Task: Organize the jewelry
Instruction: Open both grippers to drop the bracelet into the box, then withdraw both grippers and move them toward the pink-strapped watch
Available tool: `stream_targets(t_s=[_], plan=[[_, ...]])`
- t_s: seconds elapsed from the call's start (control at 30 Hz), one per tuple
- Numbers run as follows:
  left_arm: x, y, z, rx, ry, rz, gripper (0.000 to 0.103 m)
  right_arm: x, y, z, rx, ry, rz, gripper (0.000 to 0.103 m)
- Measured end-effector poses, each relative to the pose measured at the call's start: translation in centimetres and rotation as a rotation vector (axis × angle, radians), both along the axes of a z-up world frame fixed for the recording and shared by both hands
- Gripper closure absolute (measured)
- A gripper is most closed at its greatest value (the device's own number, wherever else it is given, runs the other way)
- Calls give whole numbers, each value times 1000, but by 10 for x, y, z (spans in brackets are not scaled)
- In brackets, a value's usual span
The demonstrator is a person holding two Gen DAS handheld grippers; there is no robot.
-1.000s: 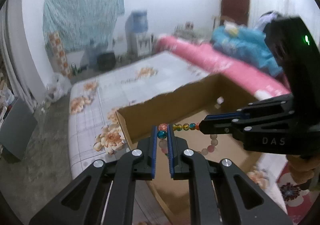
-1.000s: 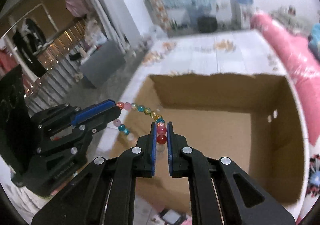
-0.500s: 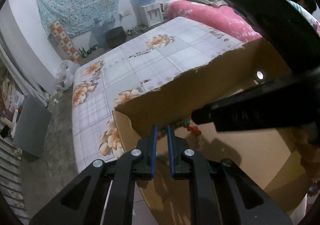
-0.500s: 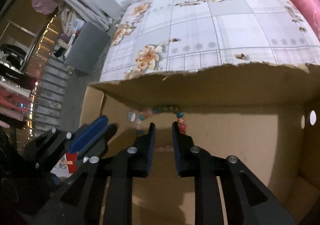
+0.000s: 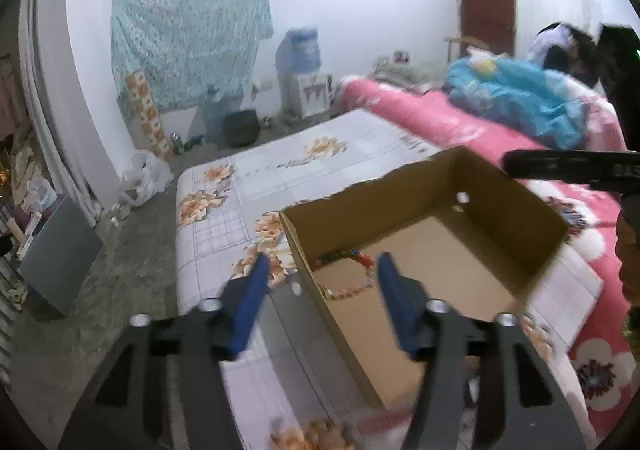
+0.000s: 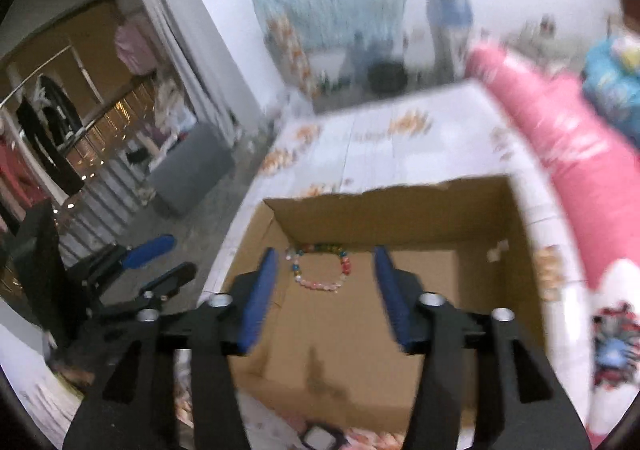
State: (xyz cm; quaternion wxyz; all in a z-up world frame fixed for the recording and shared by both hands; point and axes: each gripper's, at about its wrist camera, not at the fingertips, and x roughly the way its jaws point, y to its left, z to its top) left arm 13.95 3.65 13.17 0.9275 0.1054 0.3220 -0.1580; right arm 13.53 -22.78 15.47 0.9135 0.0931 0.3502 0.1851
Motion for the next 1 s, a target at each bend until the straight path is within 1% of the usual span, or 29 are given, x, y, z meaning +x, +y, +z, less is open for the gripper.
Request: stream_targets(t_s=[0.03,0.1,0.13,0.2,0.23,0.27,0.3,0.37,0.43,0.5,0.53,0.57,0.63,0.7,0.83,0.9,0.93,1.0], plan=[[-12,3,0,-3,-9,-3,32,-15,-4,2,-16,-32,-17,29],[-38,6,-7,-10,-3,-23,21,-52,-10,2,-48,-88,-56,19],[-49,5,-13,-5,8,-30,20,-62,-11,0,-59,-96,-72,14],[-67,2,-34,-7,48,-33,15,-85,-10,-14,-94,-97,-114,8],[-74,0,-46,-10,78,-36,14,-89,-10,-22,-112,-87,-138,8],[-79,-4,-64,-9,126,-48,14,-94,-9,-31,-129,-73,-162,8],[-82,-8,-78,4,161,-51,14,-96,-7,-40,-143,-57,-179,8],[-84,-19,-108,72,206,-30,14,-100,-4,-58,-164,-13,-215,8],[-85,-28,-134,134,215,-19,14,-100,-2,-75,-184,11,-254,8],[-85,-38,-157,218,216,-6,14,-107,0,-83,-211,12,-289,8],[-85,-41,-164,226,209,-14,13,-109,3,-88,-231,12,-300,8],[-88,-38,-164,207,174,-8,10,-110,4,-91,-247,13,-301,8],[-87,-39,-166,204,173,-9,7,-112,9,-95,-286,5,-300,8],[-83,-33,-167,180,187,-6,5,-118,14,-96,-324,-16,-314,8],[-77,-22,-172,85,238,12,5,-121,19,-94,-375,-61,-322,8],[-71,-15,-173,35,277,27,4,-126,23,-92,-426,-119,-327,8],[-69,-13,-175,17,287,36,4,-130,28,-91,-471,-167,-328,8],[-70,-15,-175,26,274,39,4,-134,33,-93,-514,-212,-316,8]])
